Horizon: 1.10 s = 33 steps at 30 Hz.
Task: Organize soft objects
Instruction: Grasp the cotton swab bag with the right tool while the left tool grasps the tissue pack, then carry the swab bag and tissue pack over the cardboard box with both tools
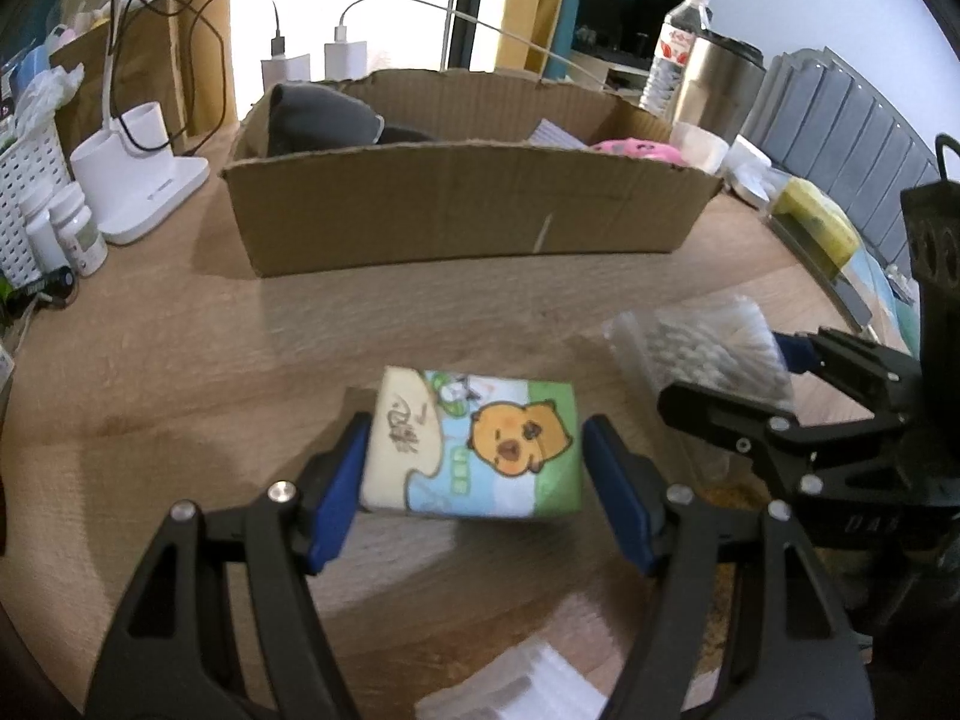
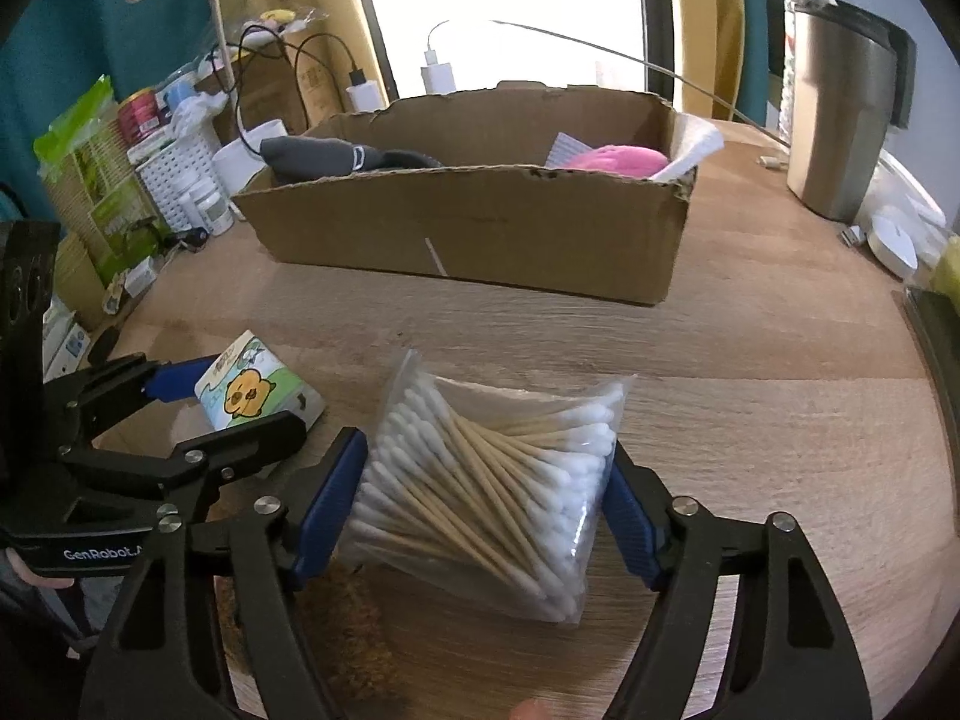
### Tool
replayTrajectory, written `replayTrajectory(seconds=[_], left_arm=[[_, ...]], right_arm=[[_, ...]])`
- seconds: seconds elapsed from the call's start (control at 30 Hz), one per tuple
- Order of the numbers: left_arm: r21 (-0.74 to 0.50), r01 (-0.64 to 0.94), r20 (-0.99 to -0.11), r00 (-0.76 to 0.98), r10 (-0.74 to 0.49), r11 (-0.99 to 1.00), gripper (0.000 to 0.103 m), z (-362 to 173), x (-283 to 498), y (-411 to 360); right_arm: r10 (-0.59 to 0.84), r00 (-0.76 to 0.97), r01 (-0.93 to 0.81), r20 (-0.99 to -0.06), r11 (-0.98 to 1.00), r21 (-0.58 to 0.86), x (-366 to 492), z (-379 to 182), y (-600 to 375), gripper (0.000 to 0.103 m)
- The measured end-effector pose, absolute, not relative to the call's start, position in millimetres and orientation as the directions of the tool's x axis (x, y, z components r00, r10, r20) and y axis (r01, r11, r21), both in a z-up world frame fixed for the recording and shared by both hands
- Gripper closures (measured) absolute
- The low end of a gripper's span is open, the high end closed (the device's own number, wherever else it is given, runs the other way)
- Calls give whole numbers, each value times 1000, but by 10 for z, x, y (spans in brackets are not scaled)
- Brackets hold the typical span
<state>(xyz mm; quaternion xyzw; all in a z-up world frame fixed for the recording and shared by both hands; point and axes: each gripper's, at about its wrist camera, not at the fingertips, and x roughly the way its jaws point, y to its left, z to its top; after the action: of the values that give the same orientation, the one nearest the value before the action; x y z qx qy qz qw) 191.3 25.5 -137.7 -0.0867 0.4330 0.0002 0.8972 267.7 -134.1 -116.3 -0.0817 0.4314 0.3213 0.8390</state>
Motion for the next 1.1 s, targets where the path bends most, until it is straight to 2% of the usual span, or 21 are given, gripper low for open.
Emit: replayTrajectory(seconds=[0.1,0.63,1.1], left_arm=[[-166,-46,-767,634,-99,985,37,-1363,1891,233],[-188,-4,-718,683,-135,982,37,-1132,1771,210],[-175,-40,-666,741,-89,984,37,-867,1717,270]], right_arm=[[474,421,-608,-773,780,147,2682,-1155,-1363,29],[531,457,-628,-714,761,164,2624,-874,-1428,30],[562,507,-658,-653,742,128,2653,-495,-1457,30]])
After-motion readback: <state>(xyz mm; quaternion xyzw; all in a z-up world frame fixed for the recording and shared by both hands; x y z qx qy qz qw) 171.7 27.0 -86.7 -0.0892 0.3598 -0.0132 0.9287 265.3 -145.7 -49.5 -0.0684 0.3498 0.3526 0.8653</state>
